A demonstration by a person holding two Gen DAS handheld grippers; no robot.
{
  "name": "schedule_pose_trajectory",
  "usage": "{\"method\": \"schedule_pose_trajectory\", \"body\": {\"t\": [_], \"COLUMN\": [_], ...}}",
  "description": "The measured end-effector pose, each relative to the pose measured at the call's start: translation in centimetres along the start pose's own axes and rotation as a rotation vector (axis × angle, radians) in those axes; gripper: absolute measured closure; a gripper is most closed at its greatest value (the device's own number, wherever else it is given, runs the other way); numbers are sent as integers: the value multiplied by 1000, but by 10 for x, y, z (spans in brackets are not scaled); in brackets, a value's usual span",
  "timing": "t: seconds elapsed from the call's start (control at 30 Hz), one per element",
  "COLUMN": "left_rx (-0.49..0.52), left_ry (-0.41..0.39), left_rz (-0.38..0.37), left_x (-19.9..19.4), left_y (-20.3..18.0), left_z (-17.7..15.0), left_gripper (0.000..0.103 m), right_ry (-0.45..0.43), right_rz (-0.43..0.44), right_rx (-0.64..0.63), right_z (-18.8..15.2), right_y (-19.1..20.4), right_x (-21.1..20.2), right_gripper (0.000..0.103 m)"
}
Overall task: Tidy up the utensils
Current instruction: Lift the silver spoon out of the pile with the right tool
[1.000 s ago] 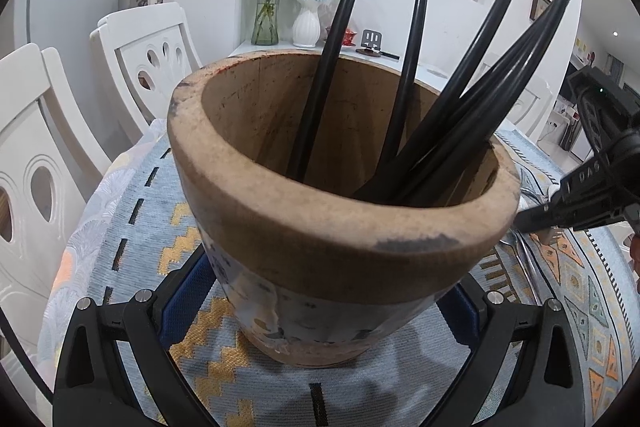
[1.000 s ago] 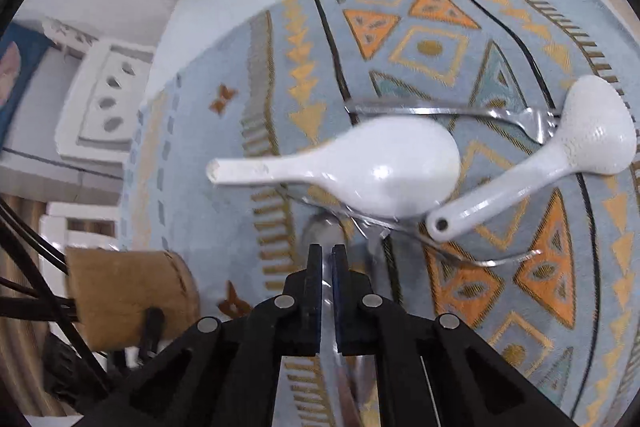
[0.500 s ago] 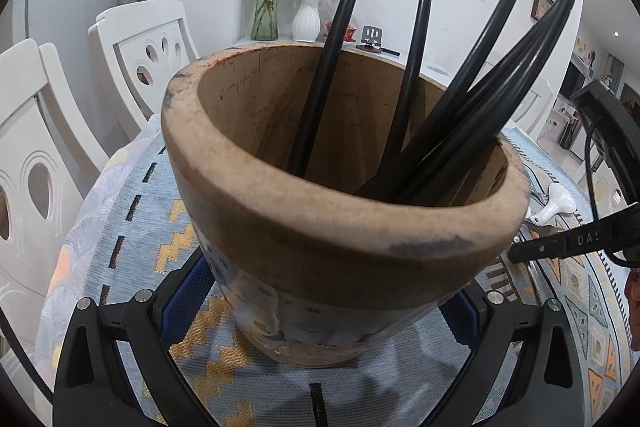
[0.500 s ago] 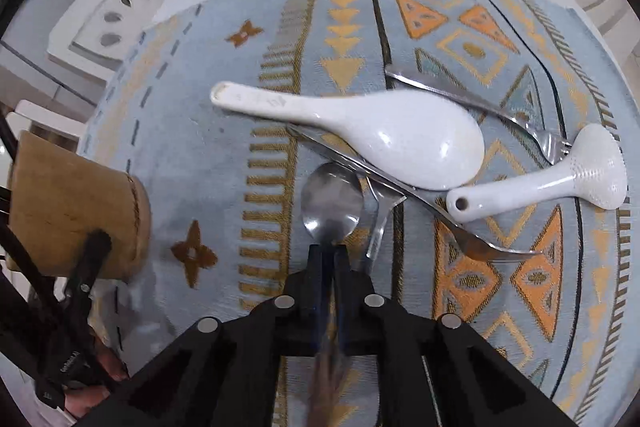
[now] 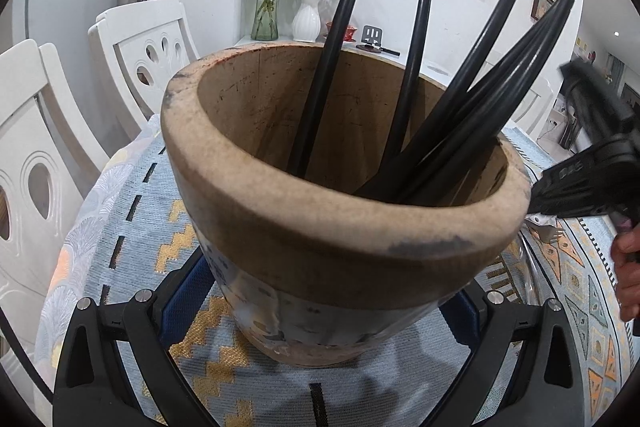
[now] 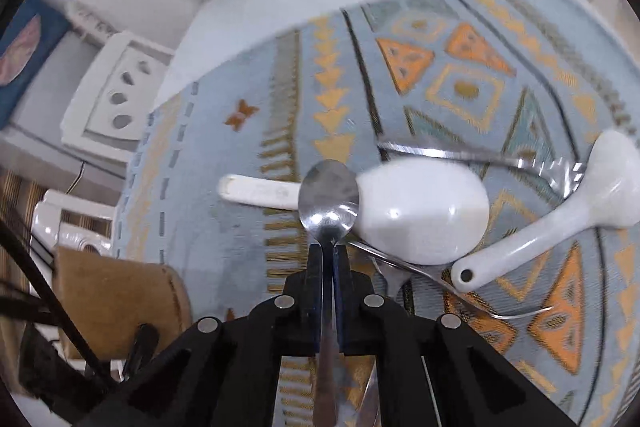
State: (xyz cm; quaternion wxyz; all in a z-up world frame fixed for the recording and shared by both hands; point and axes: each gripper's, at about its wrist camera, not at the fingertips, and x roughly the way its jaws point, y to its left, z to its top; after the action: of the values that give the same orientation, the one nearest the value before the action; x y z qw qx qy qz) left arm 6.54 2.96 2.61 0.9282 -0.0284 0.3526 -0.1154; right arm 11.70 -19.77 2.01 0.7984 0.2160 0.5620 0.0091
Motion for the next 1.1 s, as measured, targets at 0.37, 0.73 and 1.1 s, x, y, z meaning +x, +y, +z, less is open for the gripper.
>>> {"method": "schedule_pose_trajectory", "body": {"t": [0.37,0.73,1.1], "left_rx": [0,11,16], "left_ry": [-18,-48,-50], "left_rz": [-8,3,4], "left_x": [-5,-14,-17], "left_y": [0,-4,-7], "left_z": [-4,-7,-9], "left_gripper": [3,3,3], "right_ry": [14,22,105], "right_rz": [94,153,-4], "right_rx": [49,-24,-92], "right_z": [-3,-30,-15], "right_y": [-9,13,30], "right_x": [6,-4,17], "right_gripper": [99,101,90]}}
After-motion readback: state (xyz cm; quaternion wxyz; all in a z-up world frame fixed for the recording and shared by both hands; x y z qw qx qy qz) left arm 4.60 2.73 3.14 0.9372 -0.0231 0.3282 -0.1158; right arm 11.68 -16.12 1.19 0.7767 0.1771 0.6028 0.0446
